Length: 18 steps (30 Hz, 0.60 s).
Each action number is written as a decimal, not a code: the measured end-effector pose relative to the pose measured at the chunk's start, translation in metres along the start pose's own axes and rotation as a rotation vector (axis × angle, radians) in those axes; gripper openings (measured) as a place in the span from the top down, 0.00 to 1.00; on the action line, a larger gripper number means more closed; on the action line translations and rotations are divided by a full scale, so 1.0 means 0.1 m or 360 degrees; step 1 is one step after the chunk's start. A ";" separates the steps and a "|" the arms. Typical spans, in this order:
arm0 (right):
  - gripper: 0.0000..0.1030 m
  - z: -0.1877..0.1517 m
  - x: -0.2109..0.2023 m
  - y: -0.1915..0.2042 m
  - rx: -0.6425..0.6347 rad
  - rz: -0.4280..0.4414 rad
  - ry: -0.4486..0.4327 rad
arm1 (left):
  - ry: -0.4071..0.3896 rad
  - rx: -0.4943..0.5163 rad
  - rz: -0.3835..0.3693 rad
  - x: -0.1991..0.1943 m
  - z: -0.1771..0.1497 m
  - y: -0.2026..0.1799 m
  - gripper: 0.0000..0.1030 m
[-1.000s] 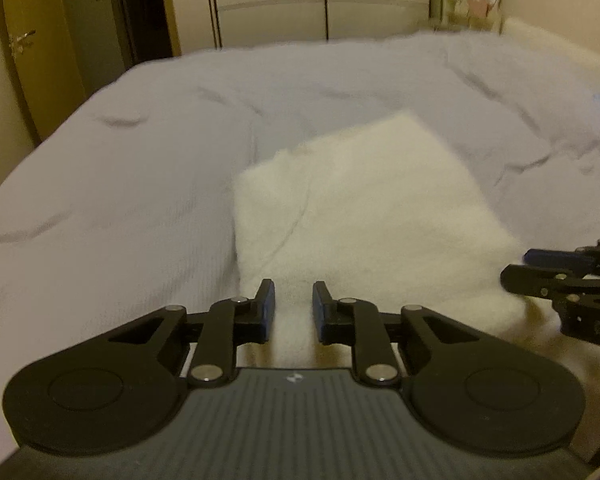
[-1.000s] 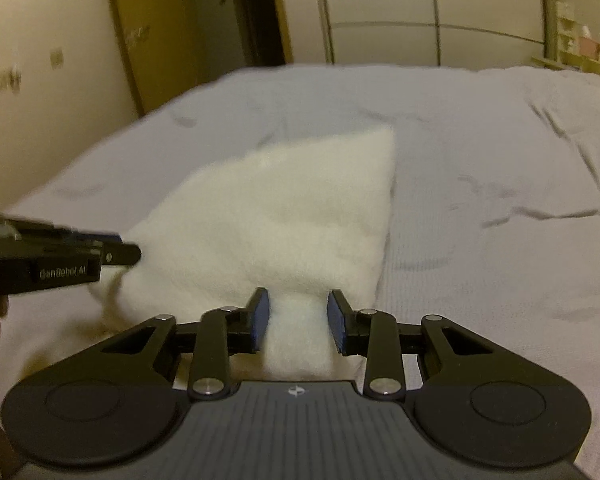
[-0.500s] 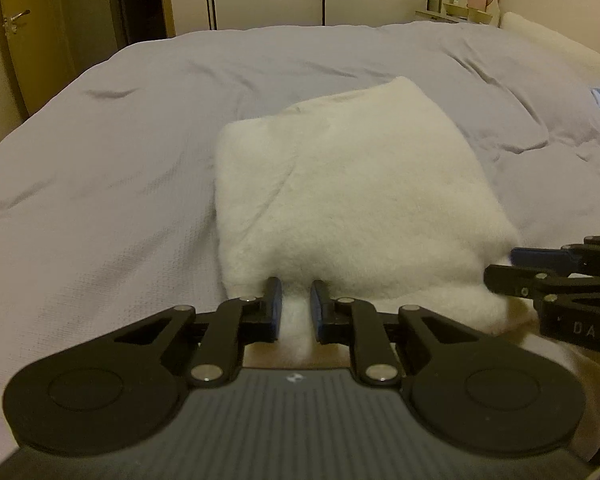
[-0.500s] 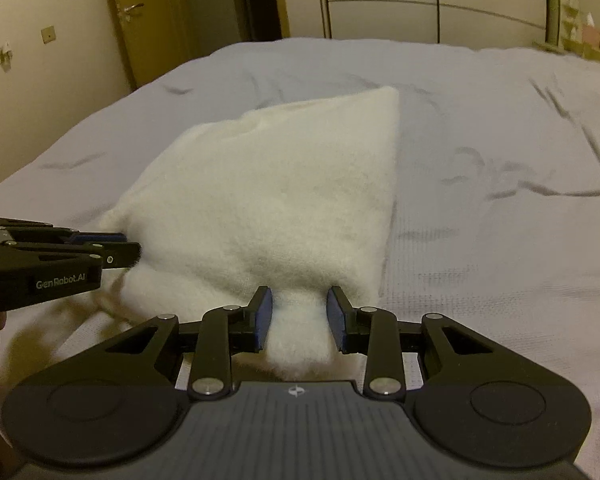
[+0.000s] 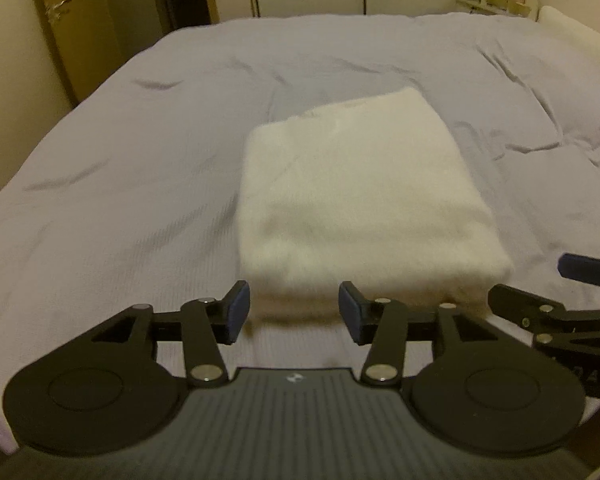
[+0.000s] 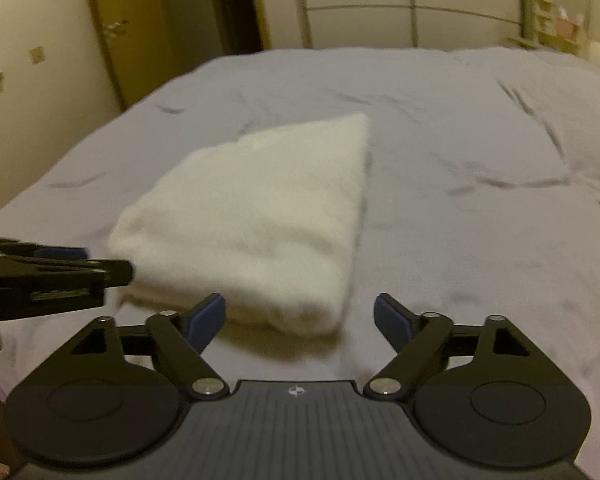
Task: Fold clothes
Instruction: 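Pinch the sweater edge with the left gripper, tuck it, then release, then open both grippers and pull back from the folded cream sweater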
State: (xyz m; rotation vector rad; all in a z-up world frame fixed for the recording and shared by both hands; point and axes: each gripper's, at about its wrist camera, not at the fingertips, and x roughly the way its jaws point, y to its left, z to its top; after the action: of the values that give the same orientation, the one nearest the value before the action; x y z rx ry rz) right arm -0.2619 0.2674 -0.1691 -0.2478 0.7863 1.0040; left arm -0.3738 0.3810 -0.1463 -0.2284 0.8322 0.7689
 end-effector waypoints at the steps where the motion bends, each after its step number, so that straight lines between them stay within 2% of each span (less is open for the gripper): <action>1: 0.13 -0.03 -0.06 -0.03 0.0022 -0.0003 0.0008 | 0.0004 -0.0007 0.0011 -0.06 -0.02 -0.02 0.47; 8: 0.13 -0.10 -0.43 -0.07 0.0103 -0.0038 0.0054 | -0.0060 -0.0022 0.0024 -0.56 -0.21 -0.08 0.32; 10: 0.12 -0.11 -0.55 -0.04 0.0090 -0.0070 0.0026 | -0.0079 -0.0021 0.0031 -0.66 -0.25 -0.10 0.25; 12: 0.00 -0.13 -0.69 0.00 0.0081 -0.0107 -0.0023 | -0.0097 -0.0018 0.0042 -0.76 -0.30 -0.12 0.22; 14: 0.00 -0.15 -0.83 0.04 0.0071 -0.0134 -0.0082 | -0.0112 -0.0014 0.0054 -0.85 -0.34 -0.14 0.18; 16: 0.00 -0.14 -0.97 0.06 0.0068 -0.0121 -0.0140 | -0.0124 -0.0023 0.0057 -0.94 -0.38 -0.14 0.09; 18: 0.00 -0.14 -1.08 0.07 0.0086 -0.0113 -0.0160 | -0.0136 -0.0044 0.0056 -1.02 -0.41 -0.13 0.08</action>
State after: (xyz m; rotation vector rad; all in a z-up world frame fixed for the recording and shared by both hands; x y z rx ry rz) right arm -0.3061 0.1925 -0.1026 -0.1763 0.7071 0.9199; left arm -0.4326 0.2993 -0.0997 -0.2044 0.7468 0.8178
